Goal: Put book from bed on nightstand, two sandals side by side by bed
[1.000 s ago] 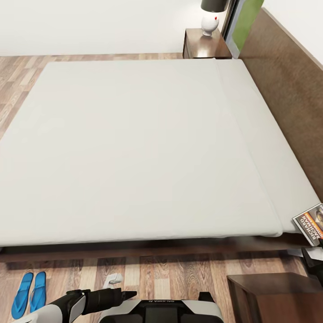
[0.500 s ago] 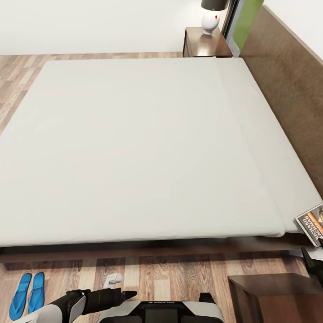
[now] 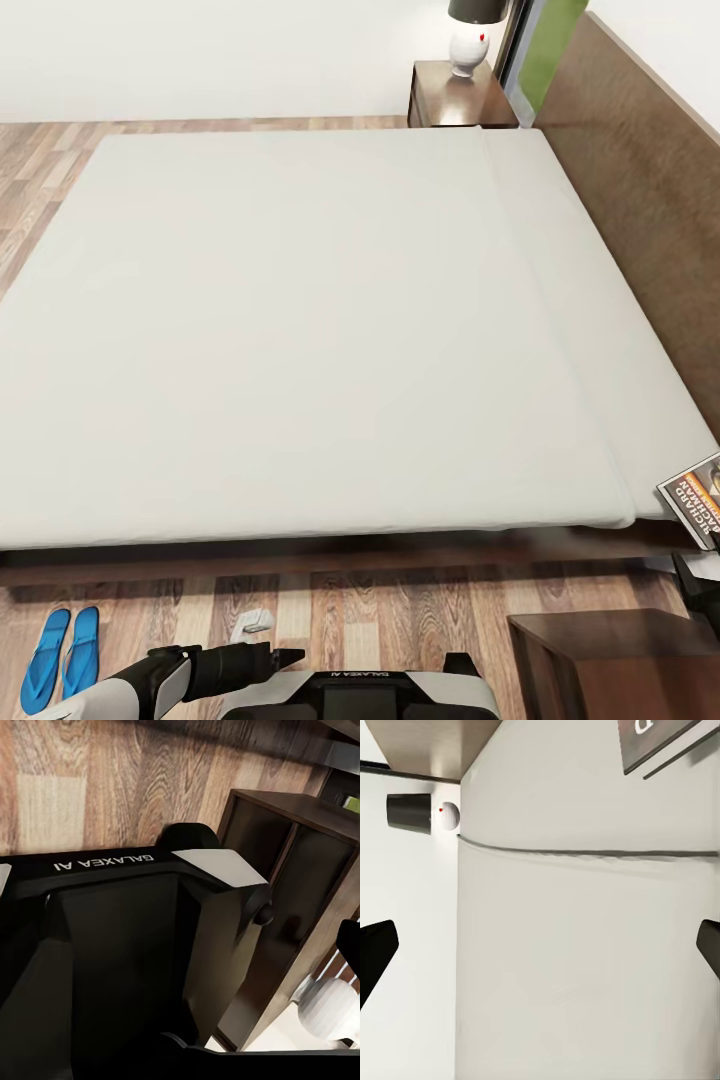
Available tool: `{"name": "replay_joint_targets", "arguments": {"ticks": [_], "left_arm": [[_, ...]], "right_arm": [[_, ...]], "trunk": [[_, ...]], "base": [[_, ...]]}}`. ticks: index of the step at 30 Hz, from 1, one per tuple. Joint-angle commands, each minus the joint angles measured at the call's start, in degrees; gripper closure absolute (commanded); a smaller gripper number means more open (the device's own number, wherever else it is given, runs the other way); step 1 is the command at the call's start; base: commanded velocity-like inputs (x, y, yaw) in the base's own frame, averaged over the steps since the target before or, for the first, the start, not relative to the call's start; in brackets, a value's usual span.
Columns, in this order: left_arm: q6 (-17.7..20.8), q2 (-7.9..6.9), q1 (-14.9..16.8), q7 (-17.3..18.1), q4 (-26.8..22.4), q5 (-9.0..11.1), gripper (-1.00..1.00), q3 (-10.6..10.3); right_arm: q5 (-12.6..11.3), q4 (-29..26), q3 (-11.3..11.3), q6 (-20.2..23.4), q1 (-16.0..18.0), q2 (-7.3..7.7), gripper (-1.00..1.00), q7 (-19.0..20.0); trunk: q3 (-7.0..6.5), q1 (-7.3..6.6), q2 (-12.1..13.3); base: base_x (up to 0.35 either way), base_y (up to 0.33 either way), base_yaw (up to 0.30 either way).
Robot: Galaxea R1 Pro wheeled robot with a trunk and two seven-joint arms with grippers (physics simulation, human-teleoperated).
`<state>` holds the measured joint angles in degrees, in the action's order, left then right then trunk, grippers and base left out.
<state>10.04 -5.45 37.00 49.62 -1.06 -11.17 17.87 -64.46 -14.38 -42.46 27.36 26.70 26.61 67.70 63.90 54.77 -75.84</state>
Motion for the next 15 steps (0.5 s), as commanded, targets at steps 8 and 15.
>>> {"name": "replay_joint_targets", "arguments": {"ticks": [8,15], "left_arm": [[0.5,0.0,0.0,0.2,-0.1,-0.4,-1.0,0.5],[0.5,0.01,0.0,0.3,-0.1,-0.4,-1.0,0.5]], "right_arm": [[-0.6,-0.3,0.1,0.6,0.0,0.02,-1.0,0.2],[-0.6,-0.7,0.1,0.7,0.0,0.02,-1.0,0.3]], "trunk": [[0.02,0.0,0.0],[0.02,0.0,0.0]], "base": [[0.0,0.0,0.0],[0.0,0.0,0.0]]}}
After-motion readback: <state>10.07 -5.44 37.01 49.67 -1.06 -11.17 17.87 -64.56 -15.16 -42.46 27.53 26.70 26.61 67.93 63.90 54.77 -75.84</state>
